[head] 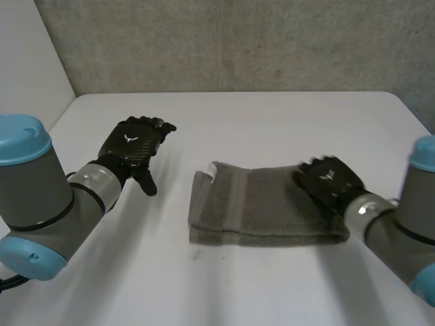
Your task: Fold the towel.
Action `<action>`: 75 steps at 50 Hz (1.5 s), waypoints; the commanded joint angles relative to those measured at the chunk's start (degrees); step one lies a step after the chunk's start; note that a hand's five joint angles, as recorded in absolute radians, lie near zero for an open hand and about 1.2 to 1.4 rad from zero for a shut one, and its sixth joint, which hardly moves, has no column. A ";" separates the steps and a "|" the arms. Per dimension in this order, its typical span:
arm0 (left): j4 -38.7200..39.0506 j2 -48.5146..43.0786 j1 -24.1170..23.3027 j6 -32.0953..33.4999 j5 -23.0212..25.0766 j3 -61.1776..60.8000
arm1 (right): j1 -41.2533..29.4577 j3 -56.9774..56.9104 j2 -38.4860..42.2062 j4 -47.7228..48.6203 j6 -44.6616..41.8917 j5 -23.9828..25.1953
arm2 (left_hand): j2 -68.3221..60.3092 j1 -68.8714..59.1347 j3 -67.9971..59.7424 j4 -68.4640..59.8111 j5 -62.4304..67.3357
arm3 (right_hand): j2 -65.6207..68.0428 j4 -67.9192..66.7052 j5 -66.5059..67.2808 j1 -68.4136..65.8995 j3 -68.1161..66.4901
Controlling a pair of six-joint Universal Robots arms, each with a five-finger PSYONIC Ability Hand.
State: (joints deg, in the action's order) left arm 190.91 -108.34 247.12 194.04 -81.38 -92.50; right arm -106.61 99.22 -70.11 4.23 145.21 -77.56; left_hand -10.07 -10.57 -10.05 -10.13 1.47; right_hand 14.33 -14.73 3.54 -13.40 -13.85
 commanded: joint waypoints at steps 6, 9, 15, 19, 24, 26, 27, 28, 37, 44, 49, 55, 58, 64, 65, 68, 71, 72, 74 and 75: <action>1.65 -0.82 -1.90 0.11 -0.09 0.39 | 10.19 8.35 0.42 1.31 -3.27 7.51 | -1.33 -0.83 -1.34 -1.27 -0.08 | 27.60 -27.21 28.39 -28.53 -28.08; 1.65 -0.82 -2.78 0.11 -0.18 0.40 | 10.55 8.35 0.51 2.54 -2.92 7.69 | -1.33 -0.83 -1.34 -1.27 -0.08 | 54.65 -54.25 55.44 -55.57 -55.13; 1.57 -0.46 -3.22 0.11 -0.27 0.04 | 10.28 6.86 0.07 3.86 -3.27 7.07 | -1.33 -0.83 -1.34 -1.27 -0.08 | 65.67 -65.27 66.46 -66.60 -66.15; 1.57 -0.11 -3.14 0.11 -0.27 -0.39 | 9.24 2.48 -1.60 3.07 -2.92 6.46 | -1.33 -0.83 -1.34 -1.27 -0.08 | 65.67 -65.27 66.46 -66.60 -66.15; 1.39 0.15 -2.87 0.11 -0.27 -0.75 | 4.07 -3.66 -2.49 0.71 -2.74 6.46 | -1.33 -0.83 -1.34 -1.27 -0.08 | 65.67 -65.27 66.46 -66.60 -66.15; 1.30 0.15 -2.87 0.11 -0.35 -0.84 | 1.94 -6.24 -1.43 -0.97 -2.92 6.55 | -1.33 -0.83 -1.34 -1.27 -0.08 | 65.67 -65.27 66.46 -66.60 -66.15; 1.22 0.15 -2.87 0.11 -0.35 -0.84 | -0.50 -9.02 0.31 -2.98 -3.53 6.72 | -1.33 -0.83 -1.34 -1.27 -0.08 | 65.67 -65.27 66.46 -66.60 -66.15; 1.13 0.15 -2.87 0.11 -0.35 -1.01 | -3.66 -12.44 2.33 -5.08 -4.06 6.72 | -1.33 -0.83 -1.34 -1.27 -0.08 | 65.67 -65.27 66.46 -66.60 -66.15; 1.13 1.82 -2.34 0.11 -0.35 -1.80 | -18.63 -31.20 14.74 -16.44 -10.74 6.72 | -1.16 -0.66 -1.17 -1.10 -0.25 | 65.67 -65.27 66.46 -66.60 -66.15; 1.30 2.26 -1.99 0.03 -0.35 -1.72 | -25.92 -43.31 24.84 -21.97 -12.94 6.11 | -0.82 -0.32 -0.84 -0.76 -0.58 | 65.67 -65.27 66.46 -66.60 -66.15; 1.22 2.35 -1.99 -0.06 -0.35 -0.84 | -26.80 -44.47 26.17 -22.07 -12.68 -0.45 | -0.48 0.01 -0.50 -0.42 -0.92 | -4.33 4.73 -3.54 3.40 3.85; 1.22 2.09 -2.25 -0.41 -0.35 1.70 | -26.02 -43.16 23.72 -21.37 -10.23 -8.48 | -0.48 0.01 -0.50 -0.42 -0.92 | -4.33 4.73 -3.54 3.40 3.85; 1.13 2.00 -2.43 -0.94 -0.35 2.77 | -25.84 -42.18 22.48 -21.10 -8.37 -8.48 | -0.48 0.01 -0.50 -0.42 -0.92 | -4.33 4.73 -3.54 3.40 3.85; 1.04 1.82 -2.87 -7.71 -1.06 7.25 | -22.59 -37.53 15.62 -20.49 2.44 -6.81 | -1.33 -0.83 -1.34 -1.27 -0.08 | -4.33 4.73 -3.54 3.40 3.85; 1.04 1.82 -2.87 -10.23 -1.75 8.21 | -21.63 -36.39 13.88 -20.57 5.14 -5.94 | -1.49 -0.99 -1.51 -1.43 0.09 | -4.33 4.73 -3.54 3.40 3.85; 0.95 1.56 -3.22 -14.81 -3.51 9.97 | -19.43 -33.76 10.37 -20.57 10.94 -3.92 | -1.66 -1.16 -1.68 -1.60 0.26 | -4.33 4.73 -3.54 3.40 3.85; 0.69 0.68 -4.10 -17.98 -4.57 10.94 | -16.97 -30.77 7.03 -20.40 16.91 -2.16 | -2.66 -2.16 -2.68 -2.60 1.26 | -4.33 4.73 -3.54 3.40 3.85; 0.69 0.68 -4.10 -17.99 -4.57 10.94 | -16.96 -30.76 7.01 -20.40 16.94 -2.15 | -2.67 -2.17 -2.68 -2.61 1.27 | -4.33 4.73 -3.54 3.40 3.85; -0.01 -1.07 -5.85 -19.39 -4.57 11.29 | -14.69 -28.05 4.56 -20.22 21.93 -0.41 | -2.67 -2.17 -2.68 -2.61 1.27 | -4.33 4.73 -3.54 3.40 3.85; -0.02 -1.08 -5.86 -19.40 -4.57 11.29 | -14.68 -28.03 4.55 -20.22 21.95 -0.40 | -2.67 -2.17 -2.68 -2.61 1.27 | -4.33 4.73 -3.54 3.40 3.85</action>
State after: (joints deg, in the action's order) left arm 191.83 -107.02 243.73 180.58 -84.18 -83.05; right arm -126.36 65.17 -59.14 -16.17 155.22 -82.01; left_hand -10.25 -10.52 -10.21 -10.21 1.47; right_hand 14.31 -14.75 3.84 -13.53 -13.86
